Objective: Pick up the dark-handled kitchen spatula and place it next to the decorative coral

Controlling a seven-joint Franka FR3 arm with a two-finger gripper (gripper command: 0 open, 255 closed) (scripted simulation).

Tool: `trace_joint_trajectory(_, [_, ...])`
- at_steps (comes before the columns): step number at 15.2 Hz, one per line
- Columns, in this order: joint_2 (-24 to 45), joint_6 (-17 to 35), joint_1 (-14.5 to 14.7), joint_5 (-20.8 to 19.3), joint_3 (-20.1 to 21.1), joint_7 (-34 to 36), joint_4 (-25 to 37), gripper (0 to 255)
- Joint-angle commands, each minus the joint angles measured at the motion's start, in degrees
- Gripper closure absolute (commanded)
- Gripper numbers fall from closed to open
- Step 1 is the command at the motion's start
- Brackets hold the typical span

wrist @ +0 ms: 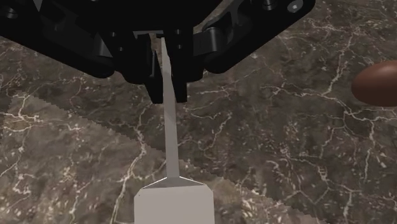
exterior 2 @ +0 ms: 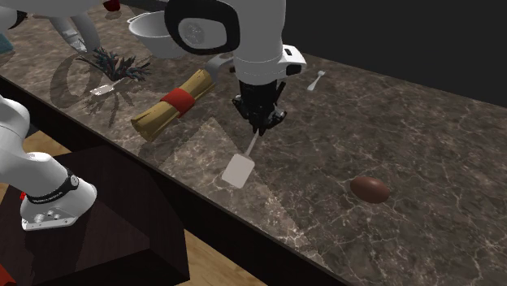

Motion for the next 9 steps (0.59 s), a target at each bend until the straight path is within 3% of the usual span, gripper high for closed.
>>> trace_joint_trajectory(1, [-0.01,-1.64,-0.13,-0.06,-0.06,0.09,1.61,255])
trace_joint_trajectory(9, [0.41,-7.98,-0.64,-0.05,-0.22,0.5,8.37,255])
